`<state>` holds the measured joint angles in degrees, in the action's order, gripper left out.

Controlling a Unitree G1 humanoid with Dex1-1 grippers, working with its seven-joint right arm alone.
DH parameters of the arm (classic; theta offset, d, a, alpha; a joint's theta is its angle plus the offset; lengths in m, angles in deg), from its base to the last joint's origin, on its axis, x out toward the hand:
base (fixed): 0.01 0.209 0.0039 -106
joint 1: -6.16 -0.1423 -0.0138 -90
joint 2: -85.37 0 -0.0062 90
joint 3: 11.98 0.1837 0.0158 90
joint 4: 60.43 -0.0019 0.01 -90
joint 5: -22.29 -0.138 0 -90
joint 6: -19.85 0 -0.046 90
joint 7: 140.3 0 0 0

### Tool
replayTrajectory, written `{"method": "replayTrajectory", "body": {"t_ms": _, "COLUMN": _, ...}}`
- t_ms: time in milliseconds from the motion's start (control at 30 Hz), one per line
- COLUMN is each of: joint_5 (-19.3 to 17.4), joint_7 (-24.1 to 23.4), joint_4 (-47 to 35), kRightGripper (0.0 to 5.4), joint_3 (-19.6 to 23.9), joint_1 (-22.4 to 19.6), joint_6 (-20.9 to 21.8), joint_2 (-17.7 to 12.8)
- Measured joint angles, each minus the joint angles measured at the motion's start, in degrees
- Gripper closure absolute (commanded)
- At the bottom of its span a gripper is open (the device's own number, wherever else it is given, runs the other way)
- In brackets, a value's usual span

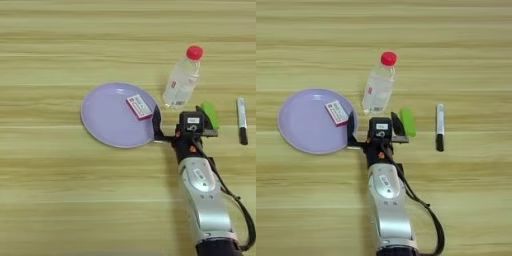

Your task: Move the objects on the table

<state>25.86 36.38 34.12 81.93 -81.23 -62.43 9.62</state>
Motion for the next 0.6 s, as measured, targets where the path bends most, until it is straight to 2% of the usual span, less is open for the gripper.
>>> {"method": "replayTrajectory", "body": {"t_ms": 300, "joint_5": 0.8, "joint_7": -2.4, "joint_4": 0.8, "kRightGripper": 0.04, "joint_3": 0.4, "joint_1": 0.0, "joint_6": 0.7, "joint_2": 0.3}}
{"method": "replayTrajectory", "body": {"t_ms": 600, "joint_5": 0.7, "joint_7": -2.6, "joint_4": 1.1, "kRightGripper": 0.04, "joint_3": 0.5, "joint_1": 0.0, "joint_6": 1.7, "joint_2": 0.3}}
